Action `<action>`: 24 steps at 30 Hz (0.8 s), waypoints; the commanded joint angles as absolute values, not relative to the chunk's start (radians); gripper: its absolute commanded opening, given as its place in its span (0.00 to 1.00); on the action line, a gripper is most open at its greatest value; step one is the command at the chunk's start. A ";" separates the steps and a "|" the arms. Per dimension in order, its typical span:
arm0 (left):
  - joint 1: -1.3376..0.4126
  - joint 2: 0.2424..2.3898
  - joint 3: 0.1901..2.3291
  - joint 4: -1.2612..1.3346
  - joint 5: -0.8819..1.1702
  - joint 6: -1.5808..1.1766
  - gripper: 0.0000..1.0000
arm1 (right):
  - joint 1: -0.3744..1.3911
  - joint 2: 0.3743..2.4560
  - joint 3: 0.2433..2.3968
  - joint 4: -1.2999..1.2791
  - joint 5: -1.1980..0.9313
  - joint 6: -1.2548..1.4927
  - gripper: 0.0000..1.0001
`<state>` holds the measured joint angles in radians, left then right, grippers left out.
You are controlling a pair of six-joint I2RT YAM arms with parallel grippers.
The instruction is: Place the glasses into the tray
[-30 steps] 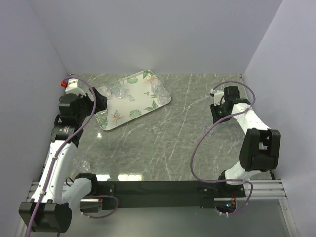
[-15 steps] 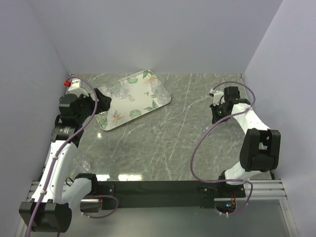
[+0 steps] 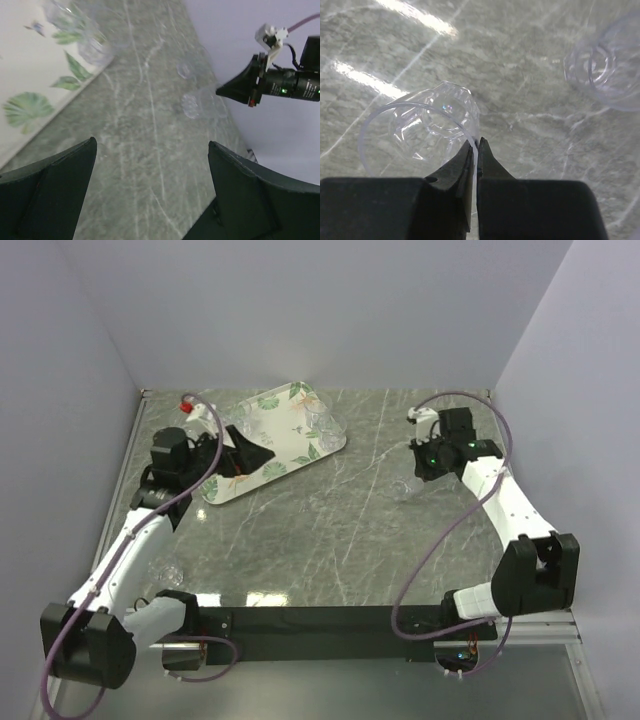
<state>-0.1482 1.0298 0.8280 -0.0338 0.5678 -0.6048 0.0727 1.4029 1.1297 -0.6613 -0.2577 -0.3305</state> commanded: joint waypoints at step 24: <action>-0.770 1.586 1.193 0.094 0.092 -0.808 0.88 | 0.495 1.328 1.181 -0.446 0.196 -0.095 0.00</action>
<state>-0.7368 1.5341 1.1053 0.1005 0.1825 -0.8314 0.4828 1.3468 1.1389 -0.5095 0.1829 -0.1299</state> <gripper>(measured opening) 0.900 0.033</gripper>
